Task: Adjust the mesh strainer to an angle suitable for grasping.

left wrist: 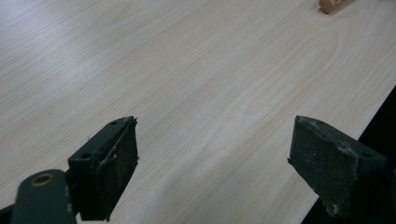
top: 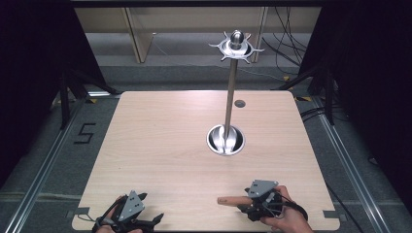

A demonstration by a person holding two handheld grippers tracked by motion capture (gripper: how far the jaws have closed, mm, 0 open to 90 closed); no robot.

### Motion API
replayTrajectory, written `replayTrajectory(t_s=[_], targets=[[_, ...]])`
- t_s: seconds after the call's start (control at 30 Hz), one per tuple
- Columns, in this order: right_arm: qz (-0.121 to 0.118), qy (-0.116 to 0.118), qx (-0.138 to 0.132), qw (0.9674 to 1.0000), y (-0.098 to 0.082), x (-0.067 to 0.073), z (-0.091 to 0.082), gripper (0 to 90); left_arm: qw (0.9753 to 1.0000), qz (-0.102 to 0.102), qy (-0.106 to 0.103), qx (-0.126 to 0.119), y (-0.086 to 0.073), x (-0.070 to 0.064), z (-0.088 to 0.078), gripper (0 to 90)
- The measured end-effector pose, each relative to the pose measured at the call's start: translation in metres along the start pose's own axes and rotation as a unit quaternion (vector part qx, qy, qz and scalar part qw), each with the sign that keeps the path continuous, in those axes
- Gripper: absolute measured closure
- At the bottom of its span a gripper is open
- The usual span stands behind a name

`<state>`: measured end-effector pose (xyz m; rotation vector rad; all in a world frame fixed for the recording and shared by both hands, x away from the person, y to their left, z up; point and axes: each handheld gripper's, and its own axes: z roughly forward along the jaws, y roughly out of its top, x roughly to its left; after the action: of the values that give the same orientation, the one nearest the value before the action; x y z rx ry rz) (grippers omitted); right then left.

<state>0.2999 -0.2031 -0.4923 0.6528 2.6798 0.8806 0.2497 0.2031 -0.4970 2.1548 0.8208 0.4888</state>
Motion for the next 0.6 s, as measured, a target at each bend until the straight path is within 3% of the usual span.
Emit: replayTrajectory(t_s=[0.2, 0.27, 0.3, 0.43, 0.47, 0.53, 0.57, 0.6], targets=[[-0.004, 0.007, 0.017, 0.9998, 0.002, -0.002, 0.001, 47.0, 1.0000, -0.001, -0.001, 0.000, 0.000, 0.000, 0.000, 14.8], [-0.010, 0.009, 0.024, 0.9996, 0.002, -0.004, 0.002, 48.8, 0.9998, 0.019, 0.001, -0.001, 0.001, 0.002, 0.000, 14.8], [-0.015, 0.012, 0.037, 0.9991, 0.002, -0.005, 0.003, 50.9, 1.0000, -0.002, 0.000, 0.000, 0.000, 0.000, 0.000, 14.8], [-0.024, 0.019, 0.044, 0.9986, 0.002, -0.006, 0.006, 55.1, 1.0000, -0.002, -0.001, 0.001, 0.000, 0.000, 0.000, 14.8], [0.000, 0.013, 0.058, 0.9983, 0.003, -0.005, 0.005, 56.6, 1.0000, -0.002, 0.000, 0.000, 0.000, 0.000, 0.000, 14.8], [-0.004, 0.015, 0.060, 0.9981, 0.004, -0.006, 0.005, 57.5, 1.0000, -0.001, 0.000, 0.000, 0.000, 0.000, 0.000, 14.8], [-0.018, 0.024, 0.064, 0.9975, 0.005, -0.008, 0.005, 58.2, 1.0000, -0.002, -0.001, 0.000, 0.000, 0.000, 0.000, 14.8], [-0.046, 0.029, 0.067, 0.9963, 0.007, -0.013, 0.006, 60.0, 1.0000, -0.004, -0.002, 0.000, 0.000, -0.001, 0.000, 14.8]])
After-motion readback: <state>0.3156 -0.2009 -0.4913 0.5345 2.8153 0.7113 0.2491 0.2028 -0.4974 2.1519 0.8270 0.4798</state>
